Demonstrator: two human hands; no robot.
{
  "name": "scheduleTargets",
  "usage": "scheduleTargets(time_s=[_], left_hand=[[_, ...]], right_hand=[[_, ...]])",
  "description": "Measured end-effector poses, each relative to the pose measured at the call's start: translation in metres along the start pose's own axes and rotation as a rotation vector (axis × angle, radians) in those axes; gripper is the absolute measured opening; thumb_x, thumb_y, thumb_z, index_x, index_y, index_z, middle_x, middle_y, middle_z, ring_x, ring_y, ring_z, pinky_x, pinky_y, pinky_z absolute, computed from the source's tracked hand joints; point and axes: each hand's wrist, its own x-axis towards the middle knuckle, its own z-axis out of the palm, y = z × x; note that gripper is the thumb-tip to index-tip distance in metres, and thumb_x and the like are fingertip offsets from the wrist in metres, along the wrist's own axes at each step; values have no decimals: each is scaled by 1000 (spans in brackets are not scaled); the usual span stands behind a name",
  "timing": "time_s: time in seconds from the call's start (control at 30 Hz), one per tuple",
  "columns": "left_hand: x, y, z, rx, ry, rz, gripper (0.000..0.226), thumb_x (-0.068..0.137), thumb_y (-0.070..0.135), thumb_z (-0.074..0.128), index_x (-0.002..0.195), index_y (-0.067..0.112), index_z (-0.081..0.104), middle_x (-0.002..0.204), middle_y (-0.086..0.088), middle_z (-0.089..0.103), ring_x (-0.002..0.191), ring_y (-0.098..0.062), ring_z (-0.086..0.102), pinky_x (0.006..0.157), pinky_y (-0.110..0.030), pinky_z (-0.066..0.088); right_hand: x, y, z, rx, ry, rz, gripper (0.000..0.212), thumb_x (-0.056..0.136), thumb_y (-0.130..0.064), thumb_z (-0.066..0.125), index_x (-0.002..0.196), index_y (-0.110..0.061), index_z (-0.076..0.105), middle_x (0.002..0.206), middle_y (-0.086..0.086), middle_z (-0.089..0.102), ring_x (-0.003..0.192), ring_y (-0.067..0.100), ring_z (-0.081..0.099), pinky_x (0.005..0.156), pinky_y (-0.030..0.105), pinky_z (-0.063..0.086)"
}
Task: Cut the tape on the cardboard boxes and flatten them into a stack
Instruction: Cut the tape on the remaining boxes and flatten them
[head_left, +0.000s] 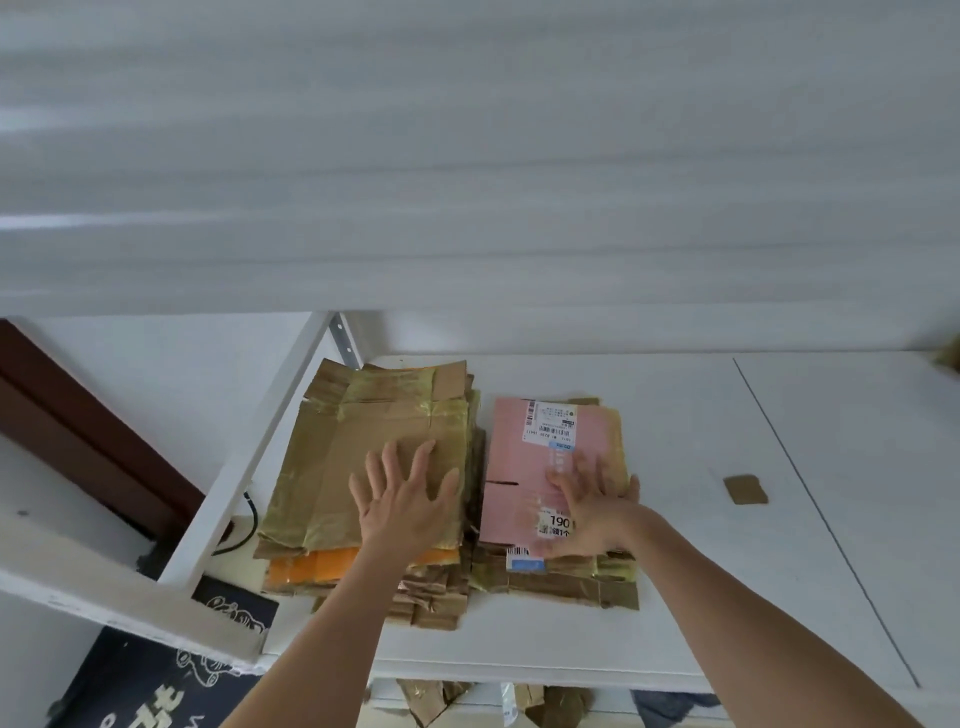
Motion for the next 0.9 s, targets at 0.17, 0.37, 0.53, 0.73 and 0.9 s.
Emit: scheduleTargets(time_s=[0.17,0.37,0.53,0.73,0.9], left_hand=[[7,-21,15,107,-151,9,75,89,77,6,147,44,-27,158,-5,-34,145,-37,-28,116,-60,-14],[13,-25,14,120,-228,80,74,89,77,12,148,48,-22,158,-1,-34,144,-36,-30,115,-62,-14],[23,-18,4,107,-259,38,76,90,76,21,153,44,-6,162,-4,-23,146,-40,-22,114,-65,-10],[9,16,-16,-16,-39,35,66,98,59,25,154,25,18,163,-17,4,150,-36,-9,118,-60,-9],[-34,82,-11,-19,68,189,61,102,50,24,155,22,13,164,-12,-2,150,-32,-13,116,-58,-11]], right_hand=[[14,-3,14,62,108,51,83,91,-77,18,156,-34,-11,153,2,-43,139,29,-41,114,63,-15],[15,-2,22,-21,194,38,80,94,-72,22,157,-33,-7,156,4,-38,141,31,-37,115,63,-14],[14,-11,14,-43,233,83,80,93,-73,27,157,-33,1,160,6,-29,144,35,-30,115,64,-13],[-14,-1,6,-36,557,-24,51,105,-47,25,153,-39,11,165,0,-1,152,30,-10,116,67,-4],[-56,44,21,-28,666,32,52,103,-50,16,153,-47,3,166,-2,-5,152,29,-7,116,64,-4]])
